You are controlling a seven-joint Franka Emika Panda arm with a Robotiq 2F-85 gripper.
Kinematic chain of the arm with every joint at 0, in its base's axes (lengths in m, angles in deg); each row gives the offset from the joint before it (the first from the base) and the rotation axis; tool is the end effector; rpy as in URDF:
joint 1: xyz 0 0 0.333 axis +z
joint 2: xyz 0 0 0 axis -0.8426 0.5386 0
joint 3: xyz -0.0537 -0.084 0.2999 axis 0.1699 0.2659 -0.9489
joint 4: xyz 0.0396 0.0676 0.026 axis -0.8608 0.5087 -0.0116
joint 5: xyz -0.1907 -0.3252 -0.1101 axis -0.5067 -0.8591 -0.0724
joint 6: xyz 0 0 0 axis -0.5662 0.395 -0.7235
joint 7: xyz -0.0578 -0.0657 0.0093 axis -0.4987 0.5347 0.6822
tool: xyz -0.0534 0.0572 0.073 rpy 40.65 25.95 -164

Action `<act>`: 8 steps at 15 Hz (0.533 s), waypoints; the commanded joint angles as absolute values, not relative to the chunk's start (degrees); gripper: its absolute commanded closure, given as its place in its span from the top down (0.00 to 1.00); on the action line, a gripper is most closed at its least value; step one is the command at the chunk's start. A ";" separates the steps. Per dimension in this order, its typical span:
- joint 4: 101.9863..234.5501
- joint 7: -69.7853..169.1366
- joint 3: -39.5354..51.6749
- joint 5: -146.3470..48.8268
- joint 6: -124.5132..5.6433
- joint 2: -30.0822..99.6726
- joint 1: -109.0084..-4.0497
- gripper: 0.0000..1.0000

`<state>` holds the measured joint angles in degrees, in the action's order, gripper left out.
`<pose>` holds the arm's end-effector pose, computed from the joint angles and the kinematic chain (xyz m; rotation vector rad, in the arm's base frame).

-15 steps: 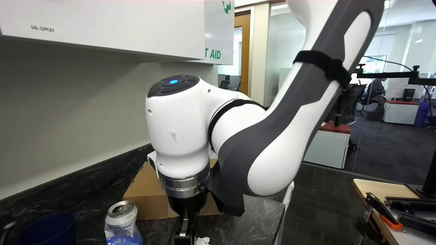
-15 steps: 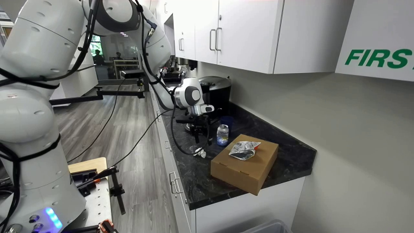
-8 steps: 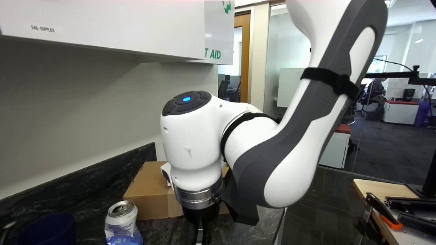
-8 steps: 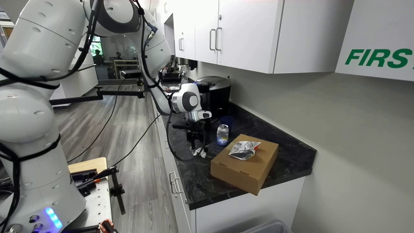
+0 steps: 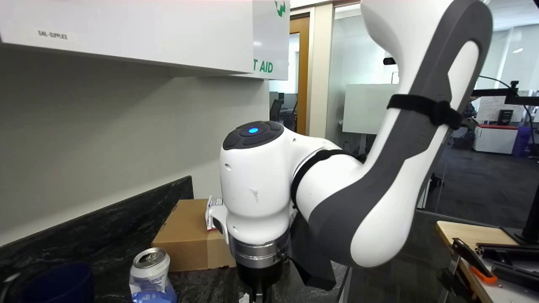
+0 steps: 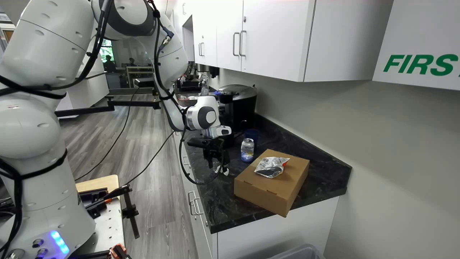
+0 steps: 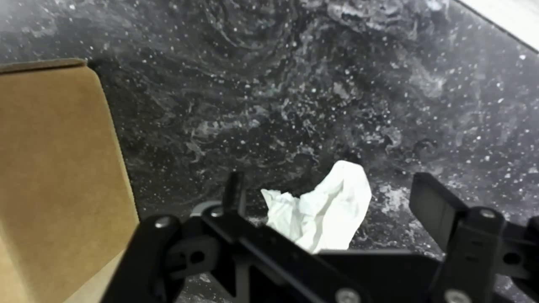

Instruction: Throw the paper, can, and packet in the bin

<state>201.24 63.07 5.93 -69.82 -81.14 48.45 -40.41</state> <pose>0.5328 0.1391 0.1428 2.9123 0.4534 0.0930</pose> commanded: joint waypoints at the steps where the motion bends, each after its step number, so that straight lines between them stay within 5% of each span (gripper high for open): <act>1: 204.98 61.72 6.40 -68.82 -85.91 45.83 -40.47 1.00; 8: 205.74 61.47 8.74 -69.32 -90.39 46.00 -38.96 1.00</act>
